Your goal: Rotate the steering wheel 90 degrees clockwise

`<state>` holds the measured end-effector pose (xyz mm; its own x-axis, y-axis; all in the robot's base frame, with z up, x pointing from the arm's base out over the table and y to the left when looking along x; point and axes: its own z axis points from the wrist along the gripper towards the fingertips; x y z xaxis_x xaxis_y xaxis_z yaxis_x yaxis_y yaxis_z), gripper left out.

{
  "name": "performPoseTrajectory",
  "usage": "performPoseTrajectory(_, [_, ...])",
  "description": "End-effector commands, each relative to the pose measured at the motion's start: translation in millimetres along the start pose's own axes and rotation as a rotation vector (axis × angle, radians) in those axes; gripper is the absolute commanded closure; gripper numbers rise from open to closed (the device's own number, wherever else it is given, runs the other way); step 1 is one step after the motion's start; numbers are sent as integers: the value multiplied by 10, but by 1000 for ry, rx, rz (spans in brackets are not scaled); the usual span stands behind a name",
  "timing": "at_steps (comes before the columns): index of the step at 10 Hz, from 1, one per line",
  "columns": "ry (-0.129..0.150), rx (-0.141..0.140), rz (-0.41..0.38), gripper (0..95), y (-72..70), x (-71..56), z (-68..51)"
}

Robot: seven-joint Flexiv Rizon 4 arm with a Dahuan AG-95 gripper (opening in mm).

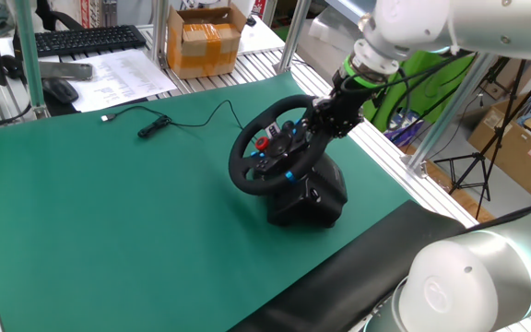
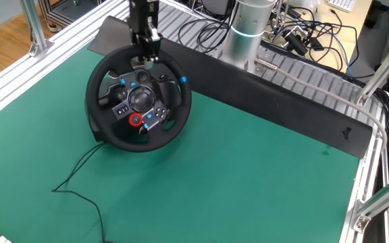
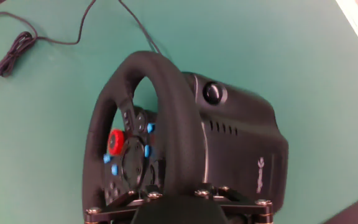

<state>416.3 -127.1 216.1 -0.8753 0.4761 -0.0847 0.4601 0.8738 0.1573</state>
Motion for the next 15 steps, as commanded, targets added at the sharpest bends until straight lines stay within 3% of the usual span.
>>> performPoseTrajectory(1, [-4, -1, 18, 950, 54, 103, 23])
performPoseTrajectory(2, [-20, -11, 29, 950, 61, 158, 109])
performPoseTrajectory(5, [-18, -34, 61, 950, 96, 201, 133])
performPoseTrajectory(7, [-31, -34, 72, 950, 114, 206, 196])
performPoseTrajectory(8, [-21, -43, 95, 950, 132, 223, 194])
performPoseTrajectory(9, [-2, -79, 127, 950, 181, 261, 141])
performPoseTrajectory(10, [-8, -67, 135, 950, 239, 288, 100])
performPoseTrajectory(11, [-37, -24, 125, 570, 258, 291, 105])
performPoseTrajectory(12, [-46, -9, 119, 190, 263, 291, 131])
performPoseTrajectory(13, [-45, -9, 122, 0, 265, 291, 139])
performPoseTrajectory(15, [-33, -5, 118, 0, 262, 300, 107])
